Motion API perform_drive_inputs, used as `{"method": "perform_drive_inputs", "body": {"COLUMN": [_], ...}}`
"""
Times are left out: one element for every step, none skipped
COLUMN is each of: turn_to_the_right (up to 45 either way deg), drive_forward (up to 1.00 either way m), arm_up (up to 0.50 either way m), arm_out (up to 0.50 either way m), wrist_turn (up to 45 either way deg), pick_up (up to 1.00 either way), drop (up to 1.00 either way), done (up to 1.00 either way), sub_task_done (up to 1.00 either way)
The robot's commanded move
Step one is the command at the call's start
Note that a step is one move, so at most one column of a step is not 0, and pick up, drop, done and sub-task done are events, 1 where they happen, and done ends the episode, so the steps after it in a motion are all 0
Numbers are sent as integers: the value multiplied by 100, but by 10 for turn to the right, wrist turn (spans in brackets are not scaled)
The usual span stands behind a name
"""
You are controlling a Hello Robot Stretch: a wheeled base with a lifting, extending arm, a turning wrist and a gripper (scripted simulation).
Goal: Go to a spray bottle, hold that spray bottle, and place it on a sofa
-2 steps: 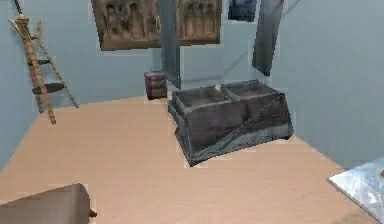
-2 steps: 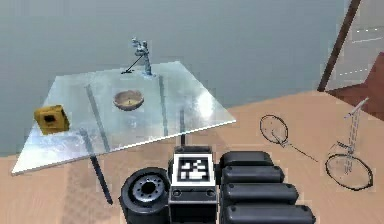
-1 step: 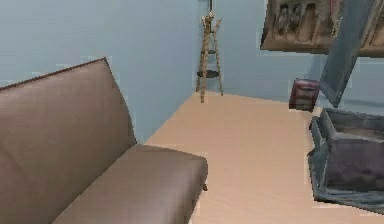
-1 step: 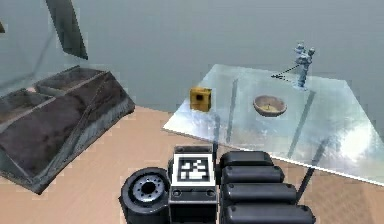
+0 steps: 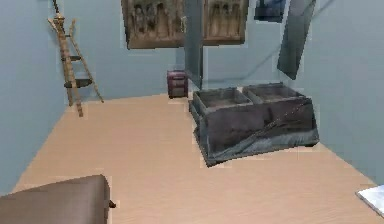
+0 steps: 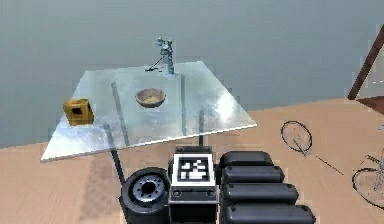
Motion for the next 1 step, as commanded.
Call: {"method": "perform_drive_inputs", "body": {"turn_to_the_right": [-300], "drive_forward": [0], "arm_up": [0], "arm_out": [0], "wrist_turn": [0], "pick_up": [0], "drop": [0], "done": [0], "sub_task_done": [0]}}
